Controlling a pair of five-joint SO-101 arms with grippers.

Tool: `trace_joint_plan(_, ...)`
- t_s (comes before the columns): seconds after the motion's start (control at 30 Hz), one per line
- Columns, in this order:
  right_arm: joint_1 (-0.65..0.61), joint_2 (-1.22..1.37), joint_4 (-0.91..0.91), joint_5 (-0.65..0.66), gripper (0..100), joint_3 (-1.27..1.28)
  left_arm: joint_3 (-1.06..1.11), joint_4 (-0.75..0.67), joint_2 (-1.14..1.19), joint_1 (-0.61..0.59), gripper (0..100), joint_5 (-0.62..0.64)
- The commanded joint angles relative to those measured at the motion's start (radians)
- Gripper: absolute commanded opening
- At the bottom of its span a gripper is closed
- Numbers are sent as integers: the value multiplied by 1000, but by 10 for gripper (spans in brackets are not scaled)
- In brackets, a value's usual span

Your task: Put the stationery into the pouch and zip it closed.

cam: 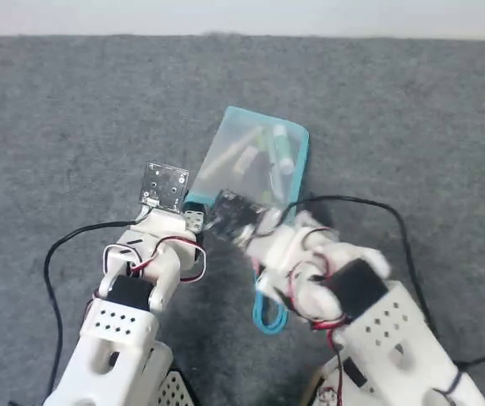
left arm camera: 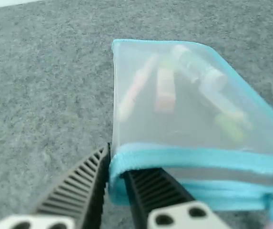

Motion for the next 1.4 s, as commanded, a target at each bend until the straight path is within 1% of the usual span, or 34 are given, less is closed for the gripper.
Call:
trace_joint_plan(0.0, 104, -41, -21, 34, 438, -25, -47, -9, 2, 3, 9, -11)
trace_joint_plan(0.1, 153, -16, -139, 110, 432, 84, -48, -9, 2, 3, 9, -11)
trace_joint_plan(0.2, 166, 31, -277, 201, 432, 192, -48, -8, 2, 3, 9, -12)
trace_joint_plan(0.3, 165, 94, -366, 293, 432, 247, -48, -8, 2, 3, 9, -12)
trace_joint_plan(0.4, 165, 163, -423, 298, 434, 255, -48, -8, 2, 3, 9, -12)
trace_joint_plan(0.6, 170, 268, -530, 275, 507, 252, -48, -8, 2, 3, 10, -12)
trace_joint_plan(0.77, 171, 294, -584, 250, 500, 250, -48, -8, 2, 3, 10, -12)
trace_joint_plan(1.0, 166, 306, -596, 232, 307, 189, -45, -8, 0, 8, 10, -11)
trace_joint_plan(1.23, 163, 306, -596, 232, 229, 166, -44, -8, 0, 8, 10, -11)
trace_joint_plan(1.37, 163, 306, -598, 232, 145, 164, -44, -8, 0, 9, 10, -11)
